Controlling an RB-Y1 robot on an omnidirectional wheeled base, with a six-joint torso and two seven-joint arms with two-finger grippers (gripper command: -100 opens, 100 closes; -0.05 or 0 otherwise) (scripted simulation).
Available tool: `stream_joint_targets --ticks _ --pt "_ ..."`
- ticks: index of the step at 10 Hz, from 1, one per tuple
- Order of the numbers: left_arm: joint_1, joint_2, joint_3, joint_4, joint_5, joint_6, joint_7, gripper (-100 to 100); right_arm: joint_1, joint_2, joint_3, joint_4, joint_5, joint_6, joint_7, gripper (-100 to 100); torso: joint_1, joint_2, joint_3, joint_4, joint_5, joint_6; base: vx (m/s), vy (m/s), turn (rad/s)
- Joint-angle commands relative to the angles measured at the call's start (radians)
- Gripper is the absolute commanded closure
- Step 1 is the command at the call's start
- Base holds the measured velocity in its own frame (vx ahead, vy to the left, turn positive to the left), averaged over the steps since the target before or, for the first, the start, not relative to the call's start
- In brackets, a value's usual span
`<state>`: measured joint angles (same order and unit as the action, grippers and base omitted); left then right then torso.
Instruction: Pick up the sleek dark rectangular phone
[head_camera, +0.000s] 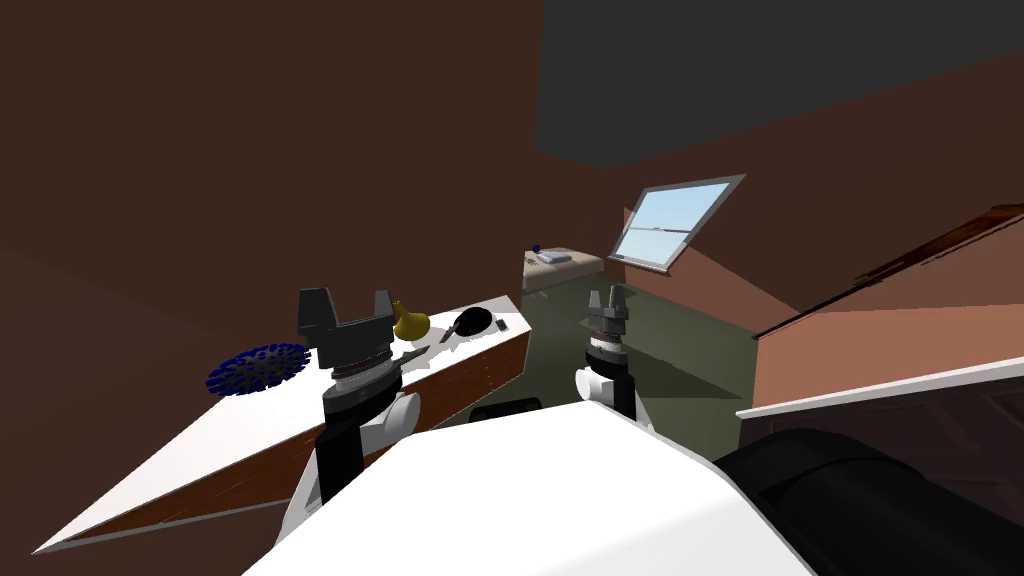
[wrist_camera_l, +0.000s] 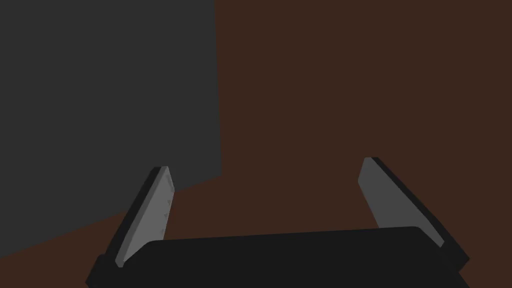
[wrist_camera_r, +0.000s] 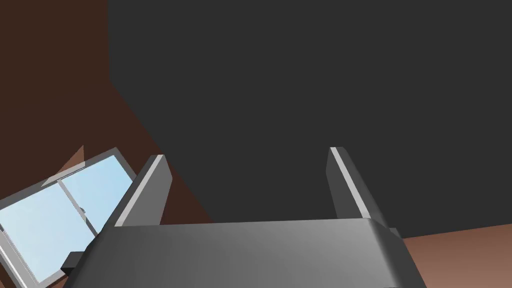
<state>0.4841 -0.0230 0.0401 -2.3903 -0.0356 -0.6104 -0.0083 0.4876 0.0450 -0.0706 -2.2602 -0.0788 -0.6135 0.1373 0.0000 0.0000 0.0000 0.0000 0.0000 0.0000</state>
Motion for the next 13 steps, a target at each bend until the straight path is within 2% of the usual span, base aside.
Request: stream_joint_targets --ticks 1,3,6,7,8,9,10,11,12,13 --pt "0.000 0.000 0.000 0.000 0.000 0.000 0.000 0 -0.012 -0.034 0.001 0.009 -0.003 0.018 -0.017 -100 0.000 0.000 0.000 0.000 0.000 0.000 -0.001 0.001 0.050" --pt "0.000 0.000 0.000 0.000 0.000 0.000 0.000 0 -0.039 -0.087 0.002 0.030 -0.008 0.059 -0.057 -100 0.000 0.000 0.000 0.000 0.000 0.000 0.000 -0.001 0.075" --pt "0.000 0.000 0.000 0.000 0.000 0.000 0.000 0 -0.103 -0.166 0.005 0.085 -0.022 0.150 -0.142 -100 0.000 -0.001 0.000 0.000 0.000 0.000 0.001 -0.003 0.114" --pt "0.000 0.000 0.000 0.000 0.000 0.000 0.000 0 -0.103 -0.166 0.005 0.085 -0.022 0.160 -0.154 -100 -0.001 -0.001 0.000 0.000 0.000 0.000 0.002 -0.004 0.033" --pt "0.000 0.000 0.000 0.000 0.000 0.000 0.000 0 -0.130 -0.189 0.006 0.109 -0.027 0.191 -0.193 -100 0.000 -0.001 0.000 0.000 0.000 0.000 0.001 -0.001 0.084" --pt "0.000 0.000 0.000 0.000 0.000 0.000 0.000 0 -0.130 -0.189 0.006 0.109 -0.027 0.202 -0.194 -100 0.000 -0.001 0.000 0.000 0.000 0.000 0.001 -0.003 0.050" --pt "0.000 0.000 0.000 0.000 0.000 0.000 0.000 0 -0.158 -0.210 0.007 0.135 -0.033 0.237 -0.236 -100 0.000 0.000 0.000 0.000 0.000 0.000 0.001 -0.001 0.097" --pt "0.000 0.000 0.000 0.000 0.000 0.000 0.000 0 -0.158 -0.210 0.007 0.135 -0.033 0.248 -0.238 -100 0.000 -0.001 0.000 0.000 0.000 0.000 0.001 -0.003 0.060" --pt "0.000 0.000 0.000 0.000 0.000 0.000 0.000 0 -0.189 -0.229 0.008 0.164 -0.039 0.283 -0.281 -100 0.000 0.000 0.000 0.000 0.000 0.000 0.002 -0.002 0.090" --pt "0.000 0.000 0.000 0.000 0.000 0.000 0.000 0 -0.189 -0.229 0.008 0.164 -0.039 0.297 -0.284 -100 0.000 -0.001 0.000 0.000 0.000 0.000 0.002 -0.004 0.059"
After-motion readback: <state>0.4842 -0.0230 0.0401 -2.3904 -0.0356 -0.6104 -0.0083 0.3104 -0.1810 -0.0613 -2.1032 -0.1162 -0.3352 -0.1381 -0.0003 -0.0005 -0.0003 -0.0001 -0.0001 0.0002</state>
